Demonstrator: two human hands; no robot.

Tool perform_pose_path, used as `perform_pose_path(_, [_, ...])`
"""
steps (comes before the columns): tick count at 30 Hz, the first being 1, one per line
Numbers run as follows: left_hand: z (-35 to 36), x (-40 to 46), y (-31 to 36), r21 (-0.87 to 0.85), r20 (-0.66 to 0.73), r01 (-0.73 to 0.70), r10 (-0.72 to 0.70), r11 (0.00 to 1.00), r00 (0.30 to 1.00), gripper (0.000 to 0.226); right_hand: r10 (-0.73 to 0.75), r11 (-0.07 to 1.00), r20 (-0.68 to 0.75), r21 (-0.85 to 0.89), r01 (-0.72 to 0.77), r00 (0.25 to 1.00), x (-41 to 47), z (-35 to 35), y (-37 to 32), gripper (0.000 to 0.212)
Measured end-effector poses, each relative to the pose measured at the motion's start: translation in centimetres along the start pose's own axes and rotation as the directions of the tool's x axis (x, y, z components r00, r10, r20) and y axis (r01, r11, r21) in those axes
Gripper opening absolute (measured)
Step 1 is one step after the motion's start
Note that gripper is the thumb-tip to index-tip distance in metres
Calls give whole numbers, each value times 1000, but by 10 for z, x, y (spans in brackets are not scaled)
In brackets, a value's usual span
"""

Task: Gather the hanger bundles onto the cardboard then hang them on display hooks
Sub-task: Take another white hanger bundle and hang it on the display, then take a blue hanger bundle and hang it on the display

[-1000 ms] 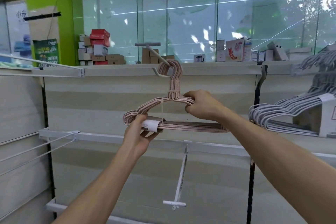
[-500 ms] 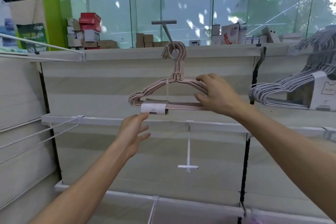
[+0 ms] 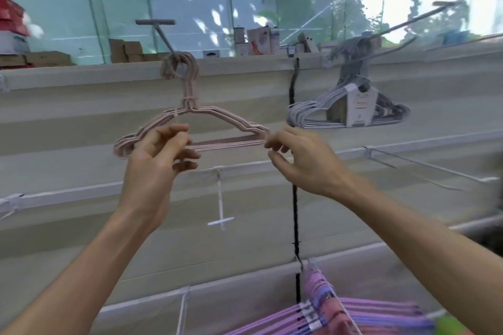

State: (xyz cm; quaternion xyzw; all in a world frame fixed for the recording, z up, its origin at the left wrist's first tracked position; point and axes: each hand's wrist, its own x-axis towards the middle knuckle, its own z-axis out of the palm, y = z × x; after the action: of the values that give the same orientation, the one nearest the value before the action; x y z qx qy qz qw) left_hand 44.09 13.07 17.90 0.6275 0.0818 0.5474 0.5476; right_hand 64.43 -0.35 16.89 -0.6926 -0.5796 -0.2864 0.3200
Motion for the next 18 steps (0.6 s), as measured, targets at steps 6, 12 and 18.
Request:
perform_pose_path(6, [54, -11, 18, -71, 272, -44, 62, 997, 960, 15, 54, 995, 42, -90, -50, 998, -37, -52, 17, 17])
perform_pose_path(12, [119, -31, 25, -160, 437, -27, 96, 987, 894, 11, 137, 975, 74, -187, -121, 988, -102, -112, 45, 17])
perform_pose_path(18, [217, -74, 22, -220, 538, -4, 124, 975, 834, 26, 257, 921, 53, -315, -228, 965, -186, -190, 89, 17])
